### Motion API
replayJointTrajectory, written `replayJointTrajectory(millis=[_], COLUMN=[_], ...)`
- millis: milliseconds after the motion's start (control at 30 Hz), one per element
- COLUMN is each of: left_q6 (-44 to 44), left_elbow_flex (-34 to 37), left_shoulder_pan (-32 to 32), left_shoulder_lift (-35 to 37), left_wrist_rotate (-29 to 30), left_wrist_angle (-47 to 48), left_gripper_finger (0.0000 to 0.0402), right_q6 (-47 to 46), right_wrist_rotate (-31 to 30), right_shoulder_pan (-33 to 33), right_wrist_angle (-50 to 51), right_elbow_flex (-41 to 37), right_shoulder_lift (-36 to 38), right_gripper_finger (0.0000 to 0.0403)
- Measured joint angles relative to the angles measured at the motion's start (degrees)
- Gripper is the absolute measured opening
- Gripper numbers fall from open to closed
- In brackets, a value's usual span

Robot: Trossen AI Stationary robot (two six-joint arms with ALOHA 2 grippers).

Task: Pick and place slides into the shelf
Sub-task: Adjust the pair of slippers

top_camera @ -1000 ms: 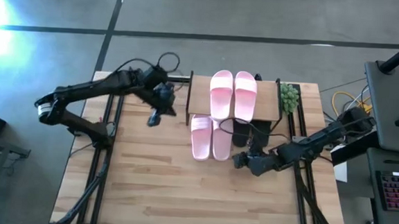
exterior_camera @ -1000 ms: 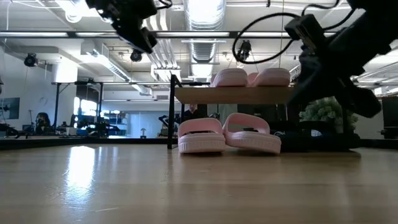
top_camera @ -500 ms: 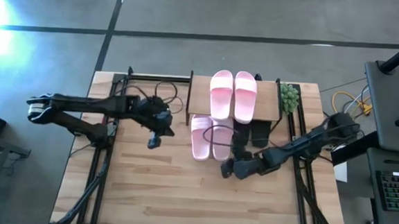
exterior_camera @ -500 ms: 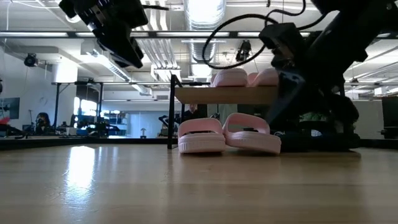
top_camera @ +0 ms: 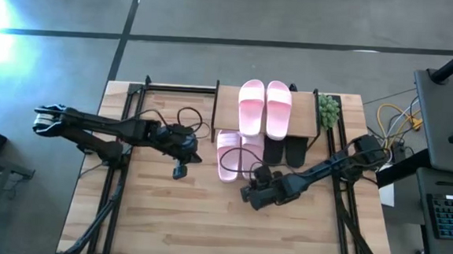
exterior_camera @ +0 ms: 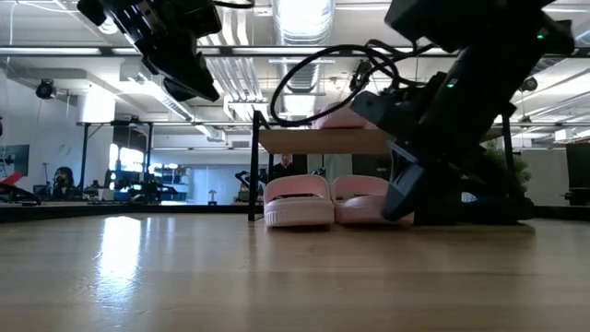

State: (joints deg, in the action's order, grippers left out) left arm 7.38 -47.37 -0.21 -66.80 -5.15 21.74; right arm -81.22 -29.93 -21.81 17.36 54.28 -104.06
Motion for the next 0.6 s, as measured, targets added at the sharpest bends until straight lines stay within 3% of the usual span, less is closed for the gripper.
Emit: replayJointTrajectory(millis=[333, 600], left_q6=[1.50, 1.27], left_elbow_flex=[1.82, 1.34], left_shoulder_pan=[-3.35, -6.51], left_shoulder_lift=[-7.73, -16.59], left_wrist_rotate=[-0.53, -2.82], left_wrist_angle=[-4.91, -18.38], left_gripper_finger=[0.0000, 0.0000], right_q6=[8.08, 14.11], right_wrist_rotate=[-0.21, 1.87], right_shoulder_pan=[8.05, 6.30], right_wrist_angle=[2.71, 4.87], right_elbow_flex=[2.23, 5.57], right_shoulder_lift=[0.45, 5.91], right_gripper_finger=[0.0013, 0.0013])
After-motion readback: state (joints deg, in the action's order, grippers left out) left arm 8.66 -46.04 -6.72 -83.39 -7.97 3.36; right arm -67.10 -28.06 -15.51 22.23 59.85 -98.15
